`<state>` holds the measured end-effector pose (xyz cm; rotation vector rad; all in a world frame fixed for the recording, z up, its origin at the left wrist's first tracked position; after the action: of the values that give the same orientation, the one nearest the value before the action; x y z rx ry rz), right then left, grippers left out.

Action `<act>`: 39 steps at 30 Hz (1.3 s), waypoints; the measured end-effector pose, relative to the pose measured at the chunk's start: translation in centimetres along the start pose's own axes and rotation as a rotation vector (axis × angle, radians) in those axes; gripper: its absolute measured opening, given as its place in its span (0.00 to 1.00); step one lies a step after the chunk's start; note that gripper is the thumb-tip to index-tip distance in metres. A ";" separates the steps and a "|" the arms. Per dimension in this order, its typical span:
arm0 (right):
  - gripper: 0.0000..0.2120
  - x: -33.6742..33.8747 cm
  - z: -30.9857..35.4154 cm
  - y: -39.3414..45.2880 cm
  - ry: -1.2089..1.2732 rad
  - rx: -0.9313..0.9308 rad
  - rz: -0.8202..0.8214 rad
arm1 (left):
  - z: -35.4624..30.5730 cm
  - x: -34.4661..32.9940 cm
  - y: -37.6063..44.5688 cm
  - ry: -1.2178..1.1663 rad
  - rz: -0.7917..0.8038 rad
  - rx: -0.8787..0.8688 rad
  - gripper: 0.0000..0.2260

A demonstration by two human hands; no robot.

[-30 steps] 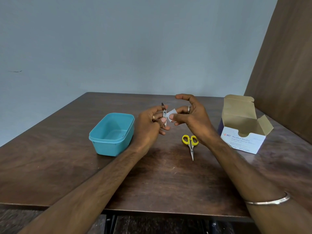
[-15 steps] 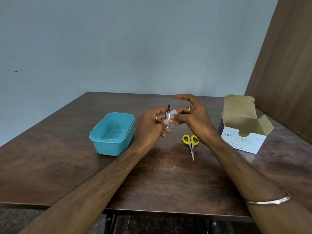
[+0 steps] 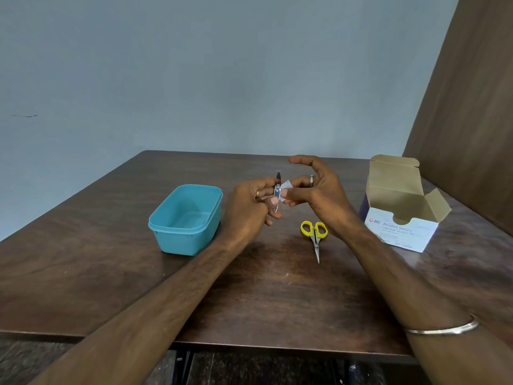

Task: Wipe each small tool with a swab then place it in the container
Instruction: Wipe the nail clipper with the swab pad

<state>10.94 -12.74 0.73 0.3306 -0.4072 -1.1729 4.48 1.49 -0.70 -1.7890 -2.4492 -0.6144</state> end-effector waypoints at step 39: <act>0.04 -1.4 -1.6 -0.5 0.234 -0.244 0.189 | -0.5 1.2 -0.2 -0.187 -0.169 -0.030 0.08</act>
<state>10.81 -11.54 -1.08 0.2083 -0.0869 -0.9729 3.84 2.38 0.01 -1.7348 -2.7508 -0.5176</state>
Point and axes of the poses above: each hand's wrist, its own y-axis towards the middle knuckle, its own x-axis out of the back of the hand, z = x × y, the point moved 5 cm from there along y, towards the middle knuckle, and after that the axes turned 4 degrees about x, right-handed, at the moved point
